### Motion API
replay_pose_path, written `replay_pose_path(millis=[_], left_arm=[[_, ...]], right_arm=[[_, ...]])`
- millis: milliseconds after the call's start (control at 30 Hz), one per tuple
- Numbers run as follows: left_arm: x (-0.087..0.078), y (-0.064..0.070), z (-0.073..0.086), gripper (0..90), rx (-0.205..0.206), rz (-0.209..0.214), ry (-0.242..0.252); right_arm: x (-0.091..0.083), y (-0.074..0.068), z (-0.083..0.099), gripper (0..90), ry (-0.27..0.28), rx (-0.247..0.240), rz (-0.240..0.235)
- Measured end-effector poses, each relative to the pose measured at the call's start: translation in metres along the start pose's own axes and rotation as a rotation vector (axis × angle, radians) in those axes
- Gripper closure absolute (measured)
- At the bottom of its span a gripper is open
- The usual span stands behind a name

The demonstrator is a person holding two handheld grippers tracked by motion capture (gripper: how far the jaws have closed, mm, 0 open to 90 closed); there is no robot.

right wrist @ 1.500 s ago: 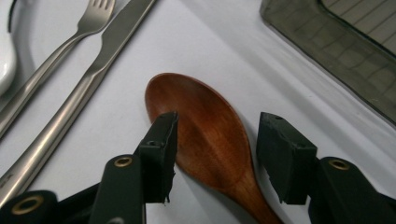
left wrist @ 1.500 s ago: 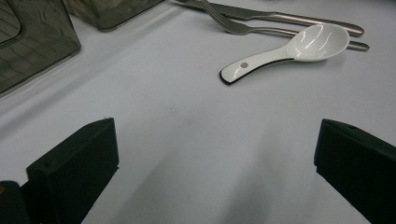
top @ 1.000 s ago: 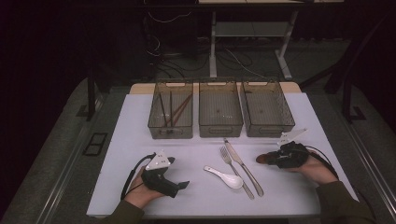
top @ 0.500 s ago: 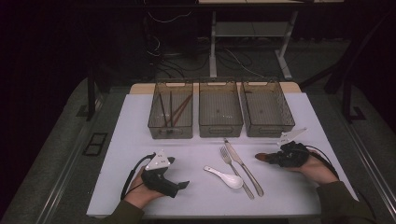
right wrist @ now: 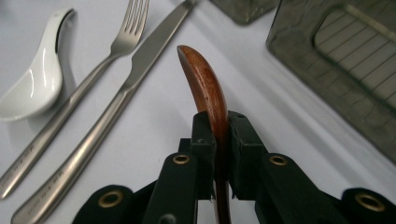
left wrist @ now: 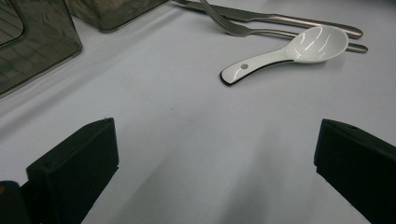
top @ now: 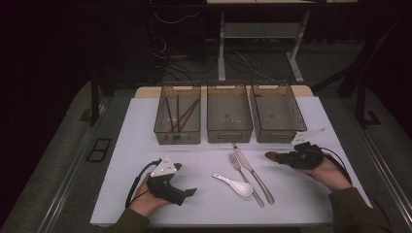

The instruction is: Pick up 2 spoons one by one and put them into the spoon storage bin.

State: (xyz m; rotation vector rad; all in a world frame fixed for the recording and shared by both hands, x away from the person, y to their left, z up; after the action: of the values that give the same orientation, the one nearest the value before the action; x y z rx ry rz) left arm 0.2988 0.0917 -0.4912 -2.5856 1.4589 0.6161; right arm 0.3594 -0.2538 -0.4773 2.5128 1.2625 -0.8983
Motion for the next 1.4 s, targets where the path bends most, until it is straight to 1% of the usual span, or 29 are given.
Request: replay_pose_path(millis=[167,267,433,567,700,767,1000,1233,1400], left_arm=[[0.001,0.0,0.0,0.0,-0.001,0.0,-0.001],[0.001,0.001,0.0,0.0,0.005,0.002,-0.005],[0.001,0.0,0.0,0.0,0.003,0.002,-0.005],[0.001,0.001,0.001,0.0,0.004,0.002,-0.009],[0.001,0.0,0.001,0.0,0.004,0.001,-0.009],[0.001,0.0,0.001,0.0,0.004,0.001,-0.009],[0.001,0.0,0.001,0.0,0.005,0.003,-0.011],[0.001,0.0,0.001,0.0,0.004,0.003,-0.008],[0.001,0.001,0.0,0.0,0.005,0.003,-0.005]], right_arm=[[0.0,-0.001,-0.013,81.3,0.042,0.007,0.006],[0.001,-0.001,-0.02,81.3,0.055,0.012,0.02],[0.005,-0.001,-0.031,81.3,0.08,0.029,0.036],[0.006,-0.002,-0.037,81.3,0.091,0.038,0.039],[0.006,-0.003,-0.047,81.3,0.123,0.052,0.033],[0.008,-0.005,-0.051,81.3,0.132,0.051,0.028],[0.014,-0.009,-0.06,81.3,0.142,0.049,0.023],[0.022,-0.014,-0.079,81.3,0.179,0.052,0.005],[0.027,-0.015,-0.092,81.3,0.202,0.051,0.011]])
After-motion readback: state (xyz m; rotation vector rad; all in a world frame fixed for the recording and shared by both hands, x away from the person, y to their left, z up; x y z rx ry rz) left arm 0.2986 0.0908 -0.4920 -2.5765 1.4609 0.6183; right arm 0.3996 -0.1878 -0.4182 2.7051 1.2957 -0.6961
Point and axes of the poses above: each handheld gripper's, and its own axes: x roughly forward along the jaws, z roughly out of its underside, y roughly to its right, the point moved 8 cm from there along x, roughly forward along the jaws, and after that the axes turned 11 degrees about y, right-handed, at the moved point
